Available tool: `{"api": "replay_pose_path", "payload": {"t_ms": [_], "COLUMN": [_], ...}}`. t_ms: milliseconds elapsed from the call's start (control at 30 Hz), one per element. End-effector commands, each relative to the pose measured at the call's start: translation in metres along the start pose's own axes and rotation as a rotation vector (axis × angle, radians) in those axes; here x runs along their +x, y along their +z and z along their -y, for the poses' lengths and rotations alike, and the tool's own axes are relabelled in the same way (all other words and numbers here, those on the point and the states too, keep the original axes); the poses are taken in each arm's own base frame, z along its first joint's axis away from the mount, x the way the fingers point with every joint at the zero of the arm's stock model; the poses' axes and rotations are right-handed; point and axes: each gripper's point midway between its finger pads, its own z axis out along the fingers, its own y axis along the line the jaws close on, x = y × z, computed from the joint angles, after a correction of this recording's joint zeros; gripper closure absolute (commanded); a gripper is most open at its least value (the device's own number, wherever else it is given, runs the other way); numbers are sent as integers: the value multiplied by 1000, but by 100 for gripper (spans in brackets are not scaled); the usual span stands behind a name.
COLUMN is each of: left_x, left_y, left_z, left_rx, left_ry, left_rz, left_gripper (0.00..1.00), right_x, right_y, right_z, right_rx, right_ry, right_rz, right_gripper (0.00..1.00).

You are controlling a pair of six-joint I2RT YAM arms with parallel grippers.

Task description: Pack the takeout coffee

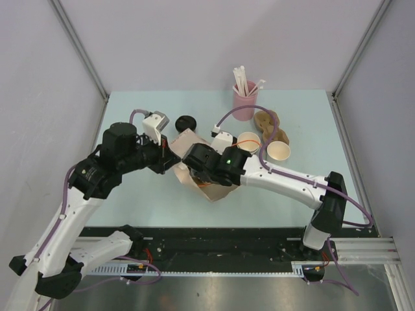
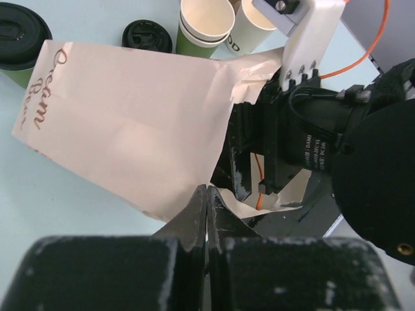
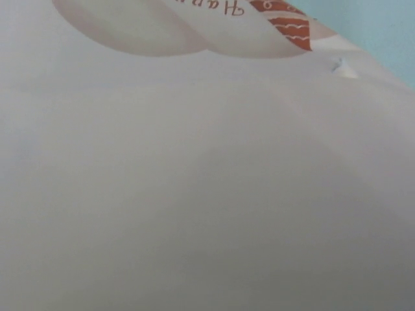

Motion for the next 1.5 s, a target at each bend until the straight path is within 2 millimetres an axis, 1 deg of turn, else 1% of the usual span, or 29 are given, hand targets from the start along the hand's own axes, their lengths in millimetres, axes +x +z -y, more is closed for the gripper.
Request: {"api": "replay_pose_path", "payload": {"t_ms": [0,133,200,233,333,400,433,467,500,533,567,600,633,667,700,733,767,800,867,900,933,967,1000,1033,1067,1100,1133,1233,1467], "left_x": [-5,10,16,18,26,29,28,27,22,18,14,-1,-8,-17,-36,-45,-55,-72,-91,-94,-97,-102,-100,-96,-93,-89,-87,-81,-76], "left_y": [-21,-22,-18,-16,-12,-12,-12,-13,-15,-16,-14,-21,-24,-27,-36,-40,-44,-48,-49,-35,-27,-20,-12,6,11,15,17,21,46], "left_z": [17,17,15,13,6,3,3,5,8,10,15,21,25,27,33,36,35,35,29,26,23,20,15,5,2,0,1,-3,-12], "left_rx": [70,74,73,68,42,29,31,43,54,64,94,112,123,129,138,144,132,118,84,93,88,81,76,70,73,84,111,130,161], "left_ry": [26,4,-7,-10,-3,8,14,22,32,42,67,94,110,138,159,174,178,175,166,166,187,195,207,260,294,328,402,491,516], "left_rz": [26,4,-15,-24,-41,-41,-39,-36,-28,-20,-26,13,28,49,95,116,140,171,204,170,159,150,122,74,55,35,31,17,-41], "left_gripper": [100,100,100,100,100,100,100,100,100,100,100,100,100,94,88,81,69,64,53,49,42,39,38,37,36,35,30,25,28], "right_x": [-20,-43,-50,-59,-65,-61,-61,-53,-48,-38,-30,-22,-19,-9,-2,1,5,9,15,15,15,16,15,12,11,8,8,7,8], "right_y": [-11,-10,-7,-4,-10,-17,-22,-28,-27,-22,-18,-18,-17,-9,-10,-10,-9,-11,-12,-14,-15,-16,-17,-18,-21,-22,-23,-25,-29], "right_z": [-8,1,3,-4,-24,-33,-39,-42,-40,-34,-32,-32,-38,-30,-31,-31,-30,-33,-32,-37,-39,-40,-41,-43,-45,-47,-48,-50,-48], "right_rx": [-54,-35,-25,-55,-129,-159,-177,-189,-178,-165,-167,-185,-215,-198,-209,-213,-216,-238,-263,-293,-307,-315,-327,-337,-352,-365,-376,-395,-418], "right_ry": [27,88,122,143,142,82,55,12,-2,-20,-32,-49,-63,-107,-123,-140,-176,-190,-227,-230,-237,-247,-250,-247,-247,-248,-250,-258,-275], "right_rz": [88,134,152,164,169,173,176,167,153,124,100,80,86,74,56,49,43,30,18,16,16,18,20,25,24,32,31,32,22], "right_gripper": [33,29,28,27,24,22,26,28,33,42,44,48,50,50,50,48,47,47,46,46,46,46,46,46,46,46,45,46,46]}}
